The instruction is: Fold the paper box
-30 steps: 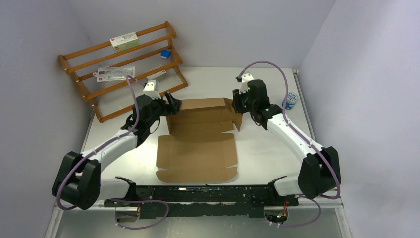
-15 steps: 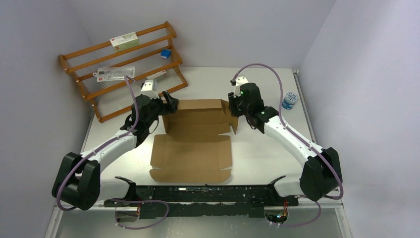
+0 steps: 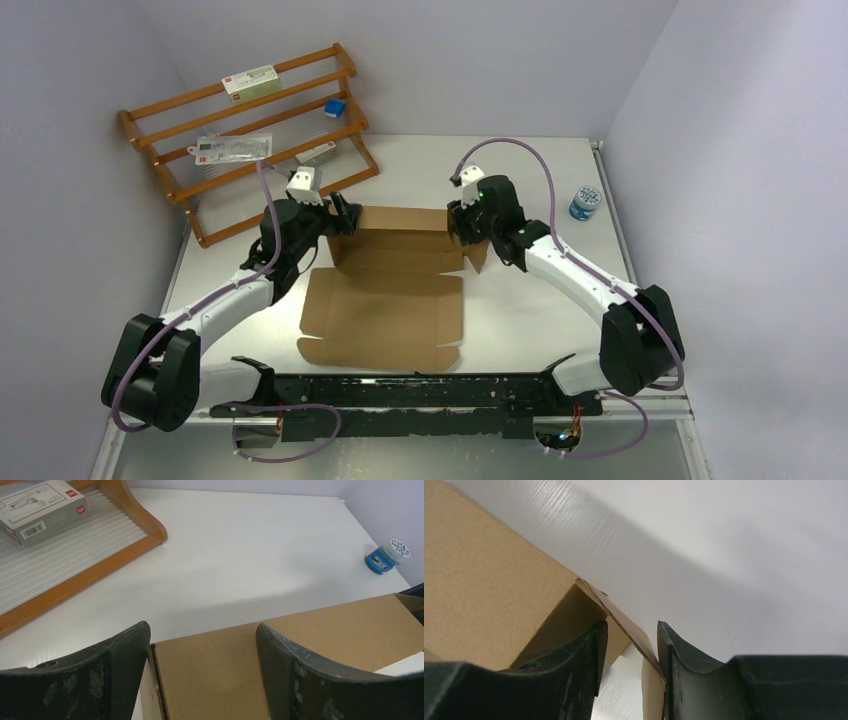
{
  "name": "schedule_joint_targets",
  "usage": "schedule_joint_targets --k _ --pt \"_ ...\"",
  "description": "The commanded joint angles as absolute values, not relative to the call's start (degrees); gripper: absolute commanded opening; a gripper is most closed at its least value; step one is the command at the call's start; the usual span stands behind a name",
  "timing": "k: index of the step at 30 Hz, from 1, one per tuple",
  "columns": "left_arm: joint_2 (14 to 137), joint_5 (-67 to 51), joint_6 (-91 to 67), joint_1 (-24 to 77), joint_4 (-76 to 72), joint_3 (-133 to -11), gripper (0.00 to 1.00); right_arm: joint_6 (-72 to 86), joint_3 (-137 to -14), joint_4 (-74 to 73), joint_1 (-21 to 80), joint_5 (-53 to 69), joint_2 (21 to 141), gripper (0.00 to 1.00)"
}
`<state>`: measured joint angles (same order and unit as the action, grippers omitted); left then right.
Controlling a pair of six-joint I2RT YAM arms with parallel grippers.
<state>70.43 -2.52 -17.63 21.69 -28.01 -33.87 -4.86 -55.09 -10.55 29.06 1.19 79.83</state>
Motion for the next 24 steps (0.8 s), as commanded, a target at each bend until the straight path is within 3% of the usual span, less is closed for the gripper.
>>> schedule_joint_targets --k 1,12,24 --pt "71.95 -9.68 -15.66 21.39 -27.80 -34.22 0.80 -6.80 -53.79 -8.06 29.95 7.11 82.34 0.45" --pt "71.41 -10.49 -19.95 21.18 -29.87 -33.40 0.80 4.26 -57.72 -12.91 30.13 10.86 84.68 0.32" --pt "67.37 -1.64 -22.46 21.18 -25.85 -32.90 0.81 10.38 -59.79 -17.36 30.00 8.61 78.88 0.22"
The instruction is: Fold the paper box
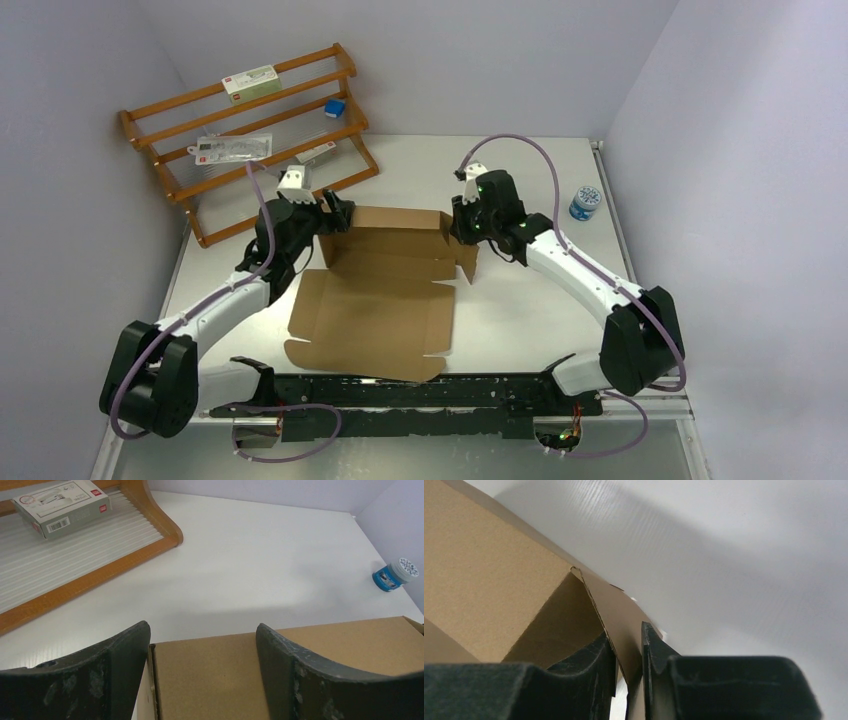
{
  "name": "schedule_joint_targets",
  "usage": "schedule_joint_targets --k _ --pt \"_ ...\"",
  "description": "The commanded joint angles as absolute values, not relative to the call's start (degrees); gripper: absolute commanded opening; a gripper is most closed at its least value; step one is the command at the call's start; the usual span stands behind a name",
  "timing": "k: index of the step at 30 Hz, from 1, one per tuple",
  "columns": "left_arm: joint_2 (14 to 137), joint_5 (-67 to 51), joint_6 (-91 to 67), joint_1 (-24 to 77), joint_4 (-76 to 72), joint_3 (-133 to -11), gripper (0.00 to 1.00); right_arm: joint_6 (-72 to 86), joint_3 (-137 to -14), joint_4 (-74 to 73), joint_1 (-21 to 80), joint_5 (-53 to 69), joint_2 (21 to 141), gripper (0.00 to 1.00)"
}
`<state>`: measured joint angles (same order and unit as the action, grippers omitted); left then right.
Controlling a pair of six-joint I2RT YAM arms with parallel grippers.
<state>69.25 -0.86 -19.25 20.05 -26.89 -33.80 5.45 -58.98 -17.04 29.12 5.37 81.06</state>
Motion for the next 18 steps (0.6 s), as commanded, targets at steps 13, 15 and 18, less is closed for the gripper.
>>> schedule_joint_targets --k 13,15,18 --pt "51.29 19.20 -24.35 21.38 -15.73 -31.76 0.86 1.14 -54.99 -10.09 30.06 3.58 77.59 0.19" --pt "46.99 20.97 -24.90 22.08 -16.89 -29.97 0.88 0.54 -54.44 -9.73 30.07 3.93 77.52 0.19" --pt "44.09 18.93 -25.37 22.84 -19.54 -28.06 0.88 -0.90 -54.28 -9.37 30.09 5.13 77.94 0.19"
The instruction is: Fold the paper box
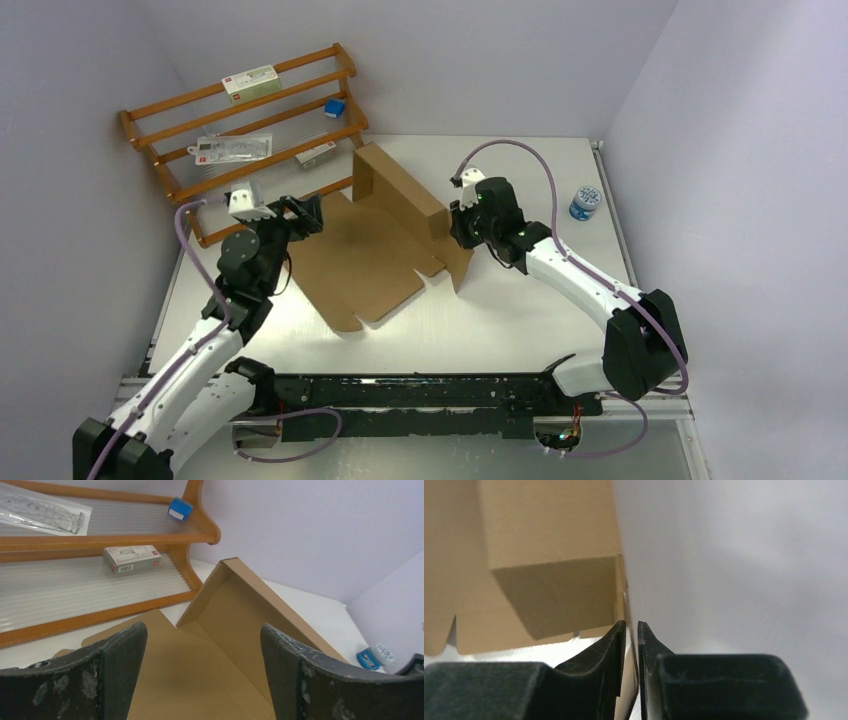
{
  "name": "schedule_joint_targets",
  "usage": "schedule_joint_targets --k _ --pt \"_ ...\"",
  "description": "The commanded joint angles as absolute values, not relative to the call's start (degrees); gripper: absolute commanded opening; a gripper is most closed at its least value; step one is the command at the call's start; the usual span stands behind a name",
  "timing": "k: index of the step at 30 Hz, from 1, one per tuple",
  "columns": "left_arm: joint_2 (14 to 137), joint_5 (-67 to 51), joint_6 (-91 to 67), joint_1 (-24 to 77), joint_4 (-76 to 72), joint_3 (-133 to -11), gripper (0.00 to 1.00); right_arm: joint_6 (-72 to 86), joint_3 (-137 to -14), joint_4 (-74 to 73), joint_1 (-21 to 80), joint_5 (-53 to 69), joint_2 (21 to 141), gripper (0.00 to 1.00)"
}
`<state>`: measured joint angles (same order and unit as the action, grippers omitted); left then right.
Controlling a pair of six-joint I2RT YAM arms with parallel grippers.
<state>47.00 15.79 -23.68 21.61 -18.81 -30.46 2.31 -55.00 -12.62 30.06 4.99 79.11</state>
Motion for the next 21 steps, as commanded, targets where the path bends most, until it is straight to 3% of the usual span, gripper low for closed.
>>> schedule_joint_targets --k 1,11,21 --pt "44.23 16.77 -25.01 23.22 -20.37 -27.93 0.87 -1.18 -54.43 -9.40 30.06 5.18 78.18 0.19" --pt "60.36 -2.38 -9.81 38.41 -35.45 -24.61 0.83 -2.59 -54.76 -9.13 30.08 7.05 78.31 0.20" --pt "82.04 9.07 -3.92 50.70 -60.87 -20.51 0.87 -2.63 -54.47 -8.58 30.57 8.59 78.39 0.20"
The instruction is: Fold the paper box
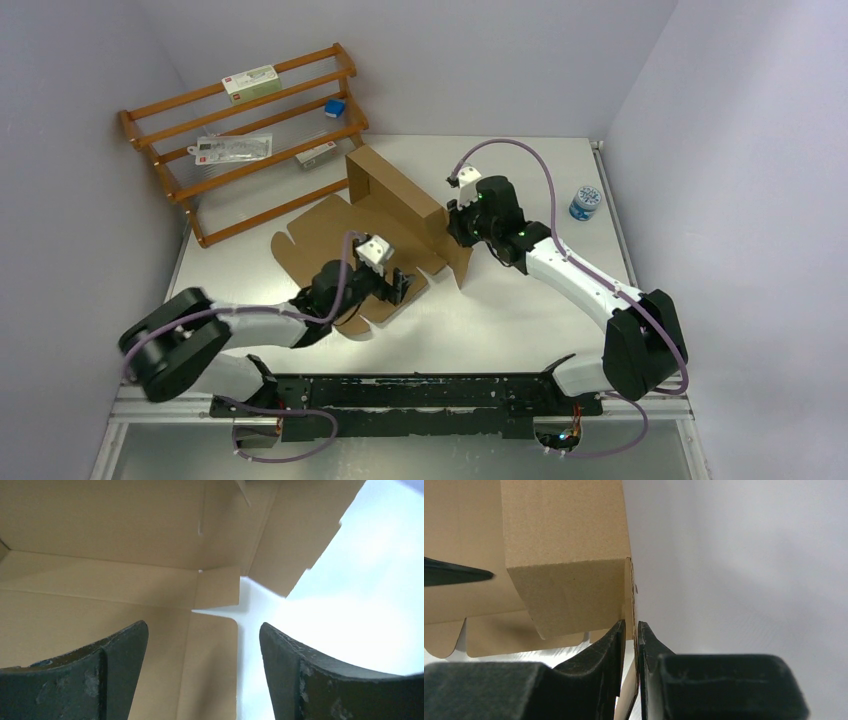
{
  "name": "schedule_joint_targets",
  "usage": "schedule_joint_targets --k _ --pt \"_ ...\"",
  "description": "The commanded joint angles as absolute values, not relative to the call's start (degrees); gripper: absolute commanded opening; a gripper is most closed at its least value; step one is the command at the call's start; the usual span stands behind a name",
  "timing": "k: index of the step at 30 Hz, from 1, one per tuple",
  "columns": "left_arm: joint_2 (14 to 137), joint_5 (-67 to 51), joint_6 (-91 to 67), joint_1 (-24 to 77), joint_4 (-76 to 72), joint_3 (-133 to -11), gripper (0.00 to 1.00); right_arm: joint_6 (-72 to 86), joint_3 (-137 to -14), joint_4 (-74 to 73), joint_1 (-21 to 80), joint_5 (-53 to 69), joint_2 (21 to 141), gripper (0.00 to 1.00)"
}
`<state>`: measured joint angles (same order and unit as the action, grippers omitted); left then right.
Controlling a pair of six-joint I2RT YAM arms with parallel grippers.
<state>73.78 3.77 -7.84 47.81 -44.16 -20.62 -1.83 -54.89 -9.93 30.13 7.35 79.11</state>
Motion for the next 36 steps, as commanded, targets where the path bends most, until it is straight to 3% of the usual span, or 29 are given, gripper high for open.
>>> schedule_joint_targets --k 1,6,16,29,36 --pt "85.77 10.25 -3.56 51.37 -65.02 -20.87 0.87 -2.78 -54.57 -8.85 30.68 8.49 78.33 0.20" --pt "96.16 12.38 -1.69 53.36 -73.60 -23.90 0.87 -3.11 -54.20 -8.71 31.03 8.30 77.22 0.20" --pt "107.64 14.14 -0.70 56.23 -71.69 -31.91 0.88 -3.17 -54.30 -8.89 31.67 9.30 76.97 0.21" --pt "112.01 18.24 2.82 56.33 -63.76 -35.35 0.87 -3.28 -54.34 -8.79 31.94 9.67 76.95 0.21" --pt "110.54 23.29 0.37 56.28 -60.33 -36.74 0.81 -3.12 -54.40 -8.83 32.03 9.76 77.17 0.22"
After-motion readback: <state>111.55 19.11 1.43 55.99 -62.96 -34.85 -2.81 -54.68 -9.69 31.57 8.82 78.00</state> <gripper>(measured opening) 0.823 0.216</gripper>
